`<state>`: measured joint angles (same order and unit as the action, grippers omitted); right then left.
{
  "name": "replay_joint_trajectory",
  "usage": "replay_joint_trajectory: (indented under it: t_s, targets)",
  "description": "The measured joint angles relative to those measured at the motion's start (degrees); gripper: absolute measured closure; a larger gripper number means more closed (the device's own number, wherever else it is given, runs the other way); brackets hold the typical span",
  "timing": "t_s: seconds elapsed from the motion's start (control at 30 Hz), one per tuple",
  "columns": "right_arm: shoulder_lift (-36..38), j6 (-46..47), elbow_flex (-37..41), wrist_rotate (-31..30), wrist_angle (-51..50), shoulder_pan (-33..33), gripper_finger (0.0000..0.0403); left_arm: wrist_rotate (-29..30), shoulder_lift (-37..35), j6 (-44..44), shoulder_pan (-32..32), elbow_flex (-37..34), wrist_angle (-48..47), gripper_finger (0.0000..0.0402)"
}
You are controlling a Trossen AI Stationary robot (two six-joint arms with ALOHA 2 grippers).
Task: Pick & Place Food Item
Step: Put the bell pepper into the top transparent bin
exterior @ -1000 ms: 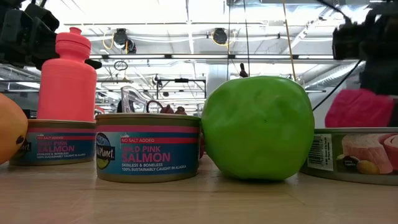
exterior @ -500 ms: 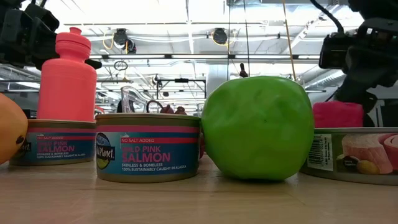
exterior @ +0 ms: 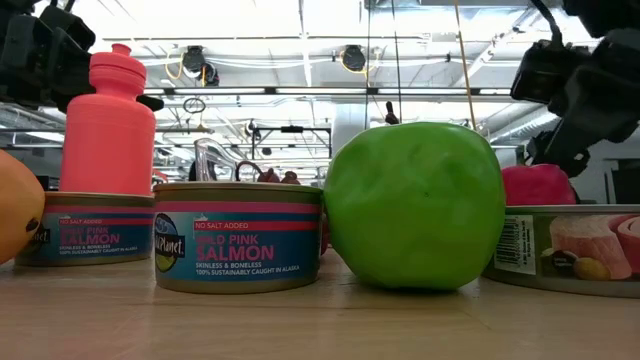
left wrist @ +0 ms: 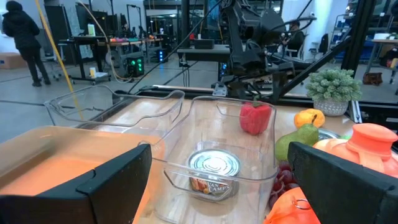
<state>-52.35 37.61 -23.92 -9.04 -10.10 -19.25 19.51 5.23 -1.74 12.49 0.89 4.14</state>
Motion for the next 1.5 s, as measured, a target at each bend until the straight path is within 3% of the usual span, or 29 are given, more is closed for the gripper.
replay_joint_trajectory:
  t_s: [0.6,0.97,1.3,1.5]
  targets:
    - [-12.6,-8.5,-0.2,-5.8,9.1,0.0,0.0048,0.0,0.0,0.0,0.0,0.0,0.0,0.0009]
    - [-15.7,-11.8,-0.2,-6.1,9.4,0.0,0.005,0.0,0.0,0.0,0.0,0.0,0.0,0.0009]
    - [-15.7,-12.9,-0.1,-6.3,9.2,0.0,0.0131,0.0,0.0,0.0,0.0,0.0,0.0,0.0009]
    - [-15.7,-13.4,-0.1,-6.3,9.2,0.0,0.0137,0.0,0.0,0.0,0.0,0.0,0.0,0.0009]
